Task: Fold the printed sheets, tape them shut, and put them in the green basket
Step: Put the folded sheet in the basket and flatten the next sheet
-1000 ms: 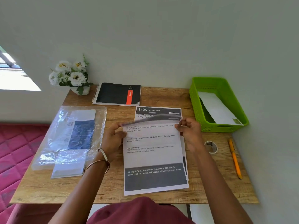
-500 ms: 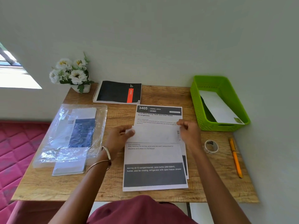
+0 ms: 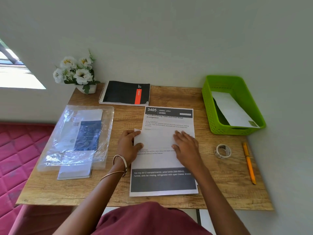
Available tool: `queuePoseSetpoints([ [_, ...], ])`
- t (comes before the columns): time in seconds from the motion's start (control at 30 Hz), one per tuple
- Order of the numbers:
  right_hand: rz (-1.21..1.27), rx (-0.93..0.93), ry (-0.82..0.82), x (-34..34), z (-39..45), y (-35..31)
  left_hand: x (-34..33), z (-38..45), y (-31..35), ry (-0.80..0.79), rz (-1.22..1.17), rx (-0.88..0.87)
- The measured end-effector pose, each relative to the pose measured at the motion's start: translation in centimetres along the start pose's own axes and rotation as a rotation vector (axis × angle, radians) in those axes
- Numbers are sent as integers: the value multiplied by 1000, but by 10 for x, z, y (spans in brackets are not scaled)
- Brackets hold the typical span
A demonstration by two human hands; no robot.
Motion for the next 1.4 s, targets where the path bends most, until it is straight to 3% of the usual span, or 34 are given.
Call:
queuePoseSetpoints([
  [0.2, 34, -88, -13, 5, -1, 21, 3, -2, -1, 29, -10, -21],
  [0.37, 138, -110, 35, 6, 0, 19, 9, -13, -3, 62, -196, 61],
  [0.53, 448, -85, 134, 28, -8, 27, 16, -12, -6, 178, -648, 228],
  [0.63, 592, -126, 34, 40, -15, 38, 19, -3, -7, 205, -731, 240],
  [0.87, 357, 133, -212, 45, -44, 32, 4, 5, -21, 215, -879, 429],
  [1.1, -14, 210, -137, 31, -45, 21, 0, 9, -28, 194, -755, 356],
  [1.27, 203, 206, -99, 43, -36, 18, 10, 10, -14, 141, -427, 169],
  [1.4, 377, 116, -29, 49, -18, 20, 13, 8, -9, 69, -378, 83],
])
Point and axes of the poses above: each hand's wrist, its own z-axis towards the middle knuckle, its own x-axis out of the back of the hand, y = z × x, the point moved 6 cm from there along z, towards the middle knuckle, and after that the axes turned 10 degrees about -x, right-handed, at the moved point
